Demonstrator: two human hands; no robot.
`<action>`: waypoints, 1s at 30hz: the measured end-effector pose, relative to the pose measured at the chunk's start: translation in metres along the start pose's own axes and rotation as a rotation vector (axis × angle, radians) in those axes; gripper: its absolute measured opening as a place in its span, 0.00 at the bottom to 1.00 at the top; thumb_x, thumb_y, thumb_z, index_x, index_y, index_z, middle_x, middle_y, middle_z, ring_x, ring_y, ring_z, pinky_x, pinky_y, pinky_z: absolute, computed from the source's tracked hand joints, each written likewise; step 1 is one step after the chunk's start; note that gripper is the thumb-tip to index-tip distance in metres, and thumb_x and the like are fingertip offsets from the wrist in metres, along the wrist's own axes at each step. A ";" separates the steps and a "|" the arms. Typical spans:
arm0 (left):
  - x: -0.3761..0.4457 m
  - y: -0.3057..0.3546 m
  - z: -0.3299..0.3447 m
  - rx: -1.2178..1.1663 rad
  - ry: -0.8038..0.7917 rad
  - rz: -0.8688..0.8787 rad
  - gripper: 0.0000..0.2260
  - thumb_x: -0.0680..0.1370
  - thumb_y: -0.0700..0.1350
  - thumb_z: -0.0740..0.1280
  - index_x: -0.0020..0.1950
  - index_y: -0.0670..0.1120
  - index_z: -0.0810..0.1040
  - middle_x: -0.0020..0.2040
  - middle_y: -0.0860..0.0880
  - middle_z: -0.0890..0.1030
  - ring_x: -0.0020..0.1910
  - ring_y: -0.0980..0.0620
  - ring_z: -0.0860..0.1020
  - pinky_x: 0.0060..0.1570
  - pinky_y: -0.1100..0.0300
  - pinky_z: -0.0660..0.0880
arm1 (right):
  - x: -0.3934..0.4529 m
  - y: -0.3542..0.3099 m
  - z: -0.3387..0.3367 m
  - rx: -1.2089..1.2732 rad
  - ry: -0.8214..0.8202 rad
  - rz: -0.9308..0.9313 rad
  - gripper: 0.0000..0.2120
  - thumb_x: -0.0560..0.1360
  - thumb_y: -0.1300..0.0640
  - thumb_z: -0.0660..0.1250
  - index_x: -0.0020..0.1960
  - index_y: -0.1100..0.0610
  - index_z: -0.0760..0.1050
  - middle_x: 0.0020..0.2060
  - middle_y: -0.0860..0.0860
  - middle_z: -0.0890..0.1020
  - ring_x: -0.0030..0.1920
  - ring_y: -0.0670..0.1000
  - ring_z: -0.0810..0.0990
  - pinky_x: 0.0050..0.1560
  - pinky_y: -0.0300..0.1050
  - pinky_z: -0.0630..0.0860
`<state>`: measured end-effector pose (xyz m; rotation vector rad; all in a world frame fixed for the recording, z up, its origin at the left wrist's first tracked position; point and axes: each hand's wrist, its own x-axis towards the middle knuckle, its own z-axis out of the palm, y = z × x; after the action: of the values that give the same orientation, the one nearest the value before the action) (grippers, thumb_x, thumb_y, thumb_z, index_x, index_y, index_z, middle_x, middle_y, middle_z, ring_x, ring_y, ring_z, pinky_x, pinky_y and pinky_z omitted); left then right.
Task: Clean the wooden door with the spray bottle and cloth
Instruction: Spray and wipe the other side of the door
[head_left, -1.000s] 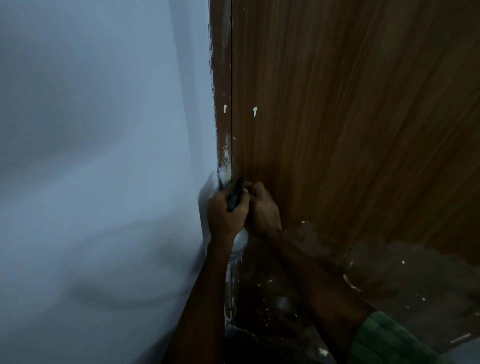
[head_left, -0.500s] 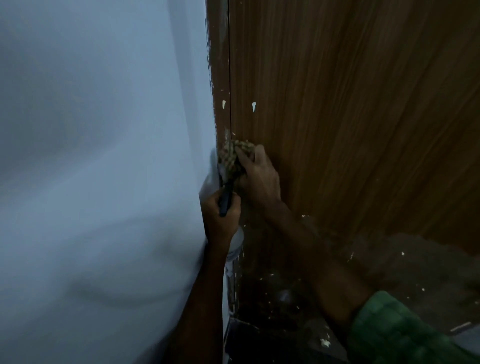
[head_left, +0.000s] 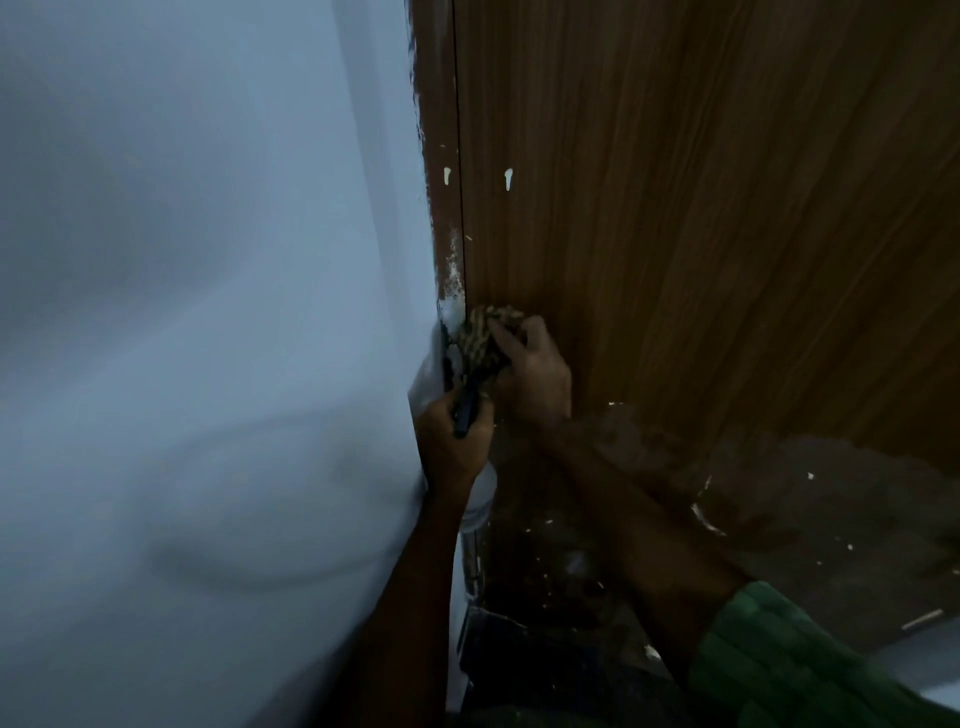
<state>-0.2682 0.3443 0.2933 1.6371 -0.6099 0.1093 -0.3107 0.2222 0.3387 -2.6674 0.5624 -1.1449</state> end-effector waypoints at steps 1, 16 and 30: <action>-0.004 -0.009 0.002 0.012 -0.004 -0.023 0.16 0.77 0.55 0.69 0.31 0.55 0.71 0.25 0.56 0.72 0.25 0.59 0.69 0.30 0.61 0.67 | 0.005 -0.001 -0.009 0.007 0.079 0.036 0.23 0.77 0.54 0.64 0.71 0.54 0.74 0.60 0.57 0.74 0.53 0.54 0.76 0.44 0.42 0.76; -0.026 -0.044 0.018 0.032 -0.008 -0.221 0.15 0.78 0.55 0.70 0.44 0.43 0.86 0.34 0.50 0.83 0.34 0.51 0.82 0.36 0.61 0.76 | -0.072 0.038 0.059 -0.085 -0.623 0.048 0.18 0.83 0.53 0.64 0.73 0.50 0.71 0.72 0.54 0.67 0.65 0.58 0.75 0.59 0.50 0.77; -0.007 -0.034 0.005 -0.024 0.071 -0.060 0.11 0.81 0.46 0.71 0.43 0.40 0.85 0.34 0.48 0.81 0.33 0.60 0.81 0.35 0.70 0.75 | -0.071 0.038 0.084 -0.050 -0.490 -0.003 0.20 0.80 0.53 0.69 0.70 0.48 0.73 0.65 0.56 0.71 0.60 0.60 0.77 0.53 0.55 0.82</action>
<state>-0.2608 0.3435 0.2591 1.6201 -0.5054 0.1154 -0.3044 0.2185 0.2228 -2.8382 0.4979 -0.4440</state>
